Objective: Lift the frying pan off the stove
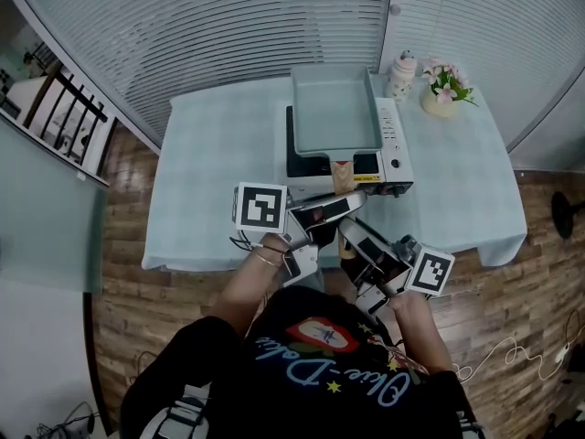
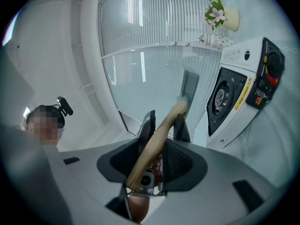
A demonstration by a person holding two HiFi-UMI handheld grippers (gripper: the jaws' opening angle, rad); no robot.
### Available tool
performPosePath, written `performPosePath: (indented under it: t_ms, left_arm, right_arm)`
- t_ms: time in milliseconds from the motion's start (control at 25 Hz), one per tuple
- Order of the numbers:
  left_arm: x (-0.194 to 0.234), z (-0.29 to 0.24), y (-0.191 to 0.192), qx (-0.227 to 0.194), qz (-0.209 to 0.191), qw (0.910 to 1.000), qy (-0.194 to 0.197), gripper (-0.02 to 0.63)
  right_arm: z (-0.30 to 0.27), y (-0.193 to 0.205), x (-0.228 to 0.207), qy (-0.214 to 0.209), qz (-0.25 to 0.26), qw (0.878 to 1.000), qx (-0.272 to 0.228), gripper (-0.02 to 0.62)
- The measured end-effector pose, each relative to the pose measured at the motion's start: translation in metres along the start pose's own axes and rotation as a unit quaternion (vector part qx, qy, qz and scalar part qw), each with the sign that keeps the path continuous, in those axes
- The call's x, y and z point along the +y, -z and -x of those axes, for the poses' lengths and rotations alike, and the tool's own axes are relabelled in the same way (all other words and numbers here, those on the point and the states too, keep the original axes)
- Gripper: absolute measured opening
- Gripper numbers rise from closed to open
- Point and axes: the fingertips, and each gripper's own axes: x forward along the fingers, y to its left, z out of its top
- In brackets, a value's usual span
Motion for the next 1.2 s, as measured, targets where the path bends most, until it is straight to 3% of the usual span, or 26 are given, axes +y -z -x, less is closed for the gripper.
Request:
performPosePath:
  t_ms: [200, 360, 640, 1200]
  left_arm:
    - [-0.006, 0.001, -0.001, 0.001, -0.006, 1.0, 0.001, 0.144]
    - [-0.011, 0.001, -0.002, -0.008, 0.015, 0.9998, 0.005, 0.146]
    - [-0.021, 0.003, -0.006, -0.009, -0.004, 0.9999, 0.012, 0.146]
    - [-0.022, 0.001, -0.005, -0.004, -0.001, 0.9999, 0.016, 0.147]
  right_arm:
    - [-0.001, -0.001, 0.005, -0.005, 0.006, 1.0, 0.001, 0.17]
    - [-0.004, -0.003, 0.009, -0.009, 0.011, 1.0, -0.001, 0.17]
    - [-0.007, -0.004, 0.018, -0.014, 0.023, 1.0, 0.001, 0.17]
    - [-0.003, -0.002, 0.015, -0.017, 0.008, 1.0, -0.006, 0.172]
